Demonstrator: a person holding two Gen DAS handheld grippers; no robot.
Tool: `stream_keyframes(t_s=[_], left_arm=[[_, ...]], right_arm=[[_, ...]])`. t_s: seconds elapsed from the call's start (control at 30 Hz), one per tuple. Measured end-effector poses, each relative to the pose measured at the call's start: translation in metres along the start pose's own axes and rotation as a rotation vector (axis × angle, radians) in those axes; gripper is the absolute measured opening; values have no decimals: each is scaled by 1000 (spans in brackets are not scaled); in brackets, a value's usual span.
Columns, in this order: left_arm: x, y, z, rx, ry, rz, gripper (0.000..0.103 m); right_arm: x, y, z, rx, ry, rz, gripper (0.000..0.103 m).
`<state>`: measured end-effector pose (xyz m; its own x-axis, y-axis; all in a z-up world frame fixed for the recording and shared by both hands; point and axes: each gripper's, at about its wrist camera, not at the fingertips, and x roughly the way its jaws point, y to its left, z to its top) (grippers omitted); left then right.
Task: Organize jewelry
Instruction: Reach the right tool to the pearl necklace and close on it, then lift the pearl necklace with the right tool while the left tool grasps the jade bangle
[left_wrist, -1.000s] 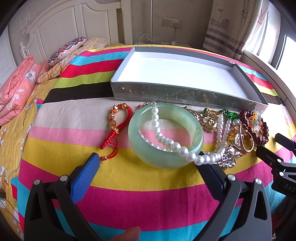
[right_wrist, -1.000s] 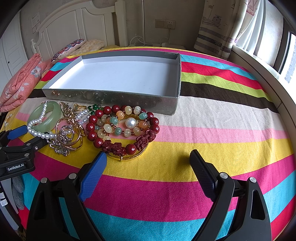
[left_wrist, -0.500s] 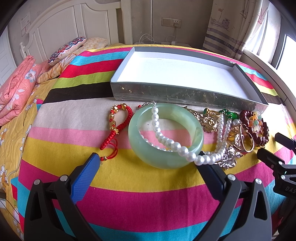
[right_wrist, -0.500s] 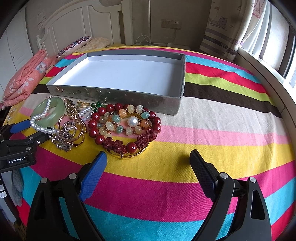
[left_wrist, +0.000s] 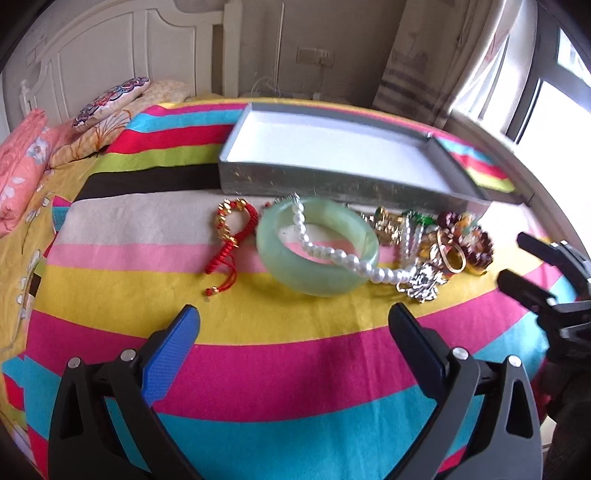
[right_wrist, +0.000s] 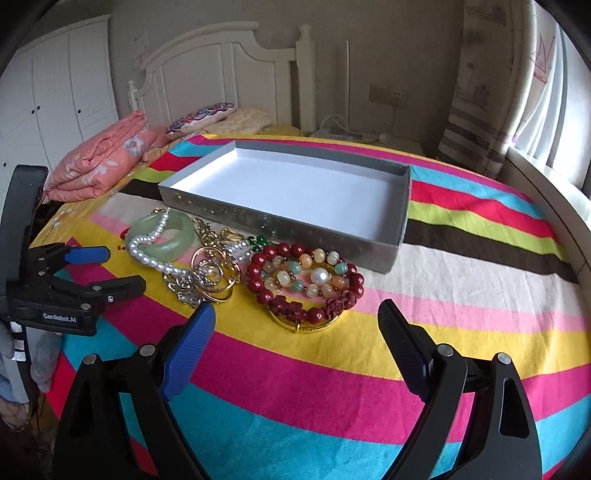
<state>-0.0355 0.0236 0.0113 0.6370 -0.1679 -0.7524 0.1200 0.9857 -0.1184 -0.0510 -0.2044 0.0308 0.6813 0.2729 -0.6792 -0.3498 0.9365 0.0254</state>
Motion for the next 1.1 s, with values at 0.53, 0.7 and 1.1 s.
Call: stream_keyframes(t_s=[0.53,0.7,1.1], left_arm=[[-54,28,-6,18,-111,54,82],[-56,33,-8,3,-105,56,78],[-57,35,-9,9,-82,33,73]], right_arm=[[4,75,22,-257,25,202,50],[11,99,26,-307,35,239,48],[42,107,35,-380,61,213,10]])
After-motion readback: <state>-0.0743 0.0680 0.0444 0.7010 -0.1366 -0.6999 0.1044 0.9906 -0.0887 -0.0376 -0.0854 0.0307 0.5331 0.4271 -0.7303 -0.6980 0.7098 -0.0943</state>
